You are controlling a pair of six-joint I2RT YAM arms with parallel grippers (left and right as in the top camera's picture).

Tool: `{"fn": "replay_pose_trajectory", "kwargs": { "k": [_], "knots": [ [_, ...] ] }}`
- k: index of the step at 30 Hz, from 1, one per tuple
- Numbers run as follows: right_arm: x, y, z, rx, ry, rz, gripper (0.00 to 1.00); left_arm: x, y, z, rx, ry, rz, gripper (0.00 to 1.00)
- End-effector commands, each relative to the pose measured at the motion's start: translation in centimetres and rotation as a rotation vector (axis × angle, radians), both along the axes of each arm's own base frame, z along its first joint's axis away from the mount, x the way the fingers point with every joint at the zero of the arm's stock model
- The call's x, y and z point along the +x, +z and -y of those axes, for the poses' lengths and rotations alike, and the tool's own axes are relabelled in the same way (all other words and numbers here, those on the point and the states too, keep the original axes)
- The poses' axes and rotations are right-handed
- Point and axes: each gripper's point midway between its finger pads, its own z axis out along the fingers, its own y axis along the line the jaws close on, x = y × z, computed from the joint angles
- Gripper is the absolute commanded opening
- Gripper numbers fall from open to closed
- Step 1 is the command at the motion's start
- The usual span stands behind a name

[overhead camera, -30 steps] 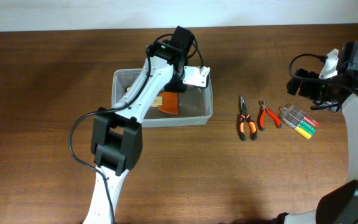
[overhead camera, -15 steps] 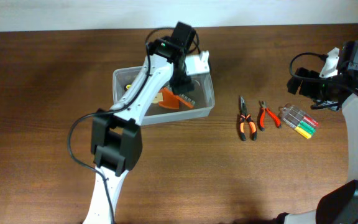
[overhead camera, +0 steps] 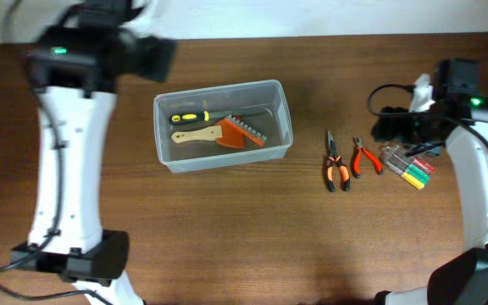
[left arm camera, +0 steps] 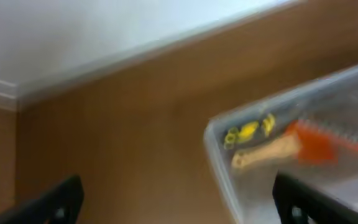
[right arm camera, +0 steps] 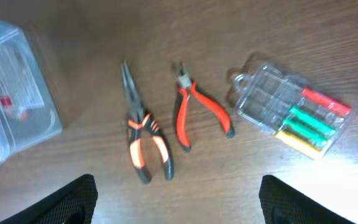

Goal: Pack container
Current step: 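Place the orange plug strip into the container, withdraw left arm, then grasp the orange-black needle-nose pliers with the right gripper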

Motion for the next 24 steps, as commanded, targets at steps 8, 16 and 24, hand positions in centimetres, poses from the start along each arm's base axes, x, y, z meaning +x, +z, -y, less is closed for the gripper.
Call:
{"fn": "replay_pose_trajectory", "kwargs": {
  "k": [8,16,24],
  "knots": [
    [-2.8,-1.4,-3.5,-0.052,0.161,-0.129,0.73,-4.0,-4.9,-14.9,-0.210,0.541,-0.184,0.99],
    [-4.4,-4.5,-8.1,-0.019,0.321,-0.175,0.60,-5.8,-4.3,-22.3,-0.235,0.711,-0.113,0.99],
    [-4.4,-7.6,-9.5,-0.080,0.226,-0.186,0.55,-6.8,-4.3,-24.2,-0.235,0.761,-0.108,0.99]
  ]
}}
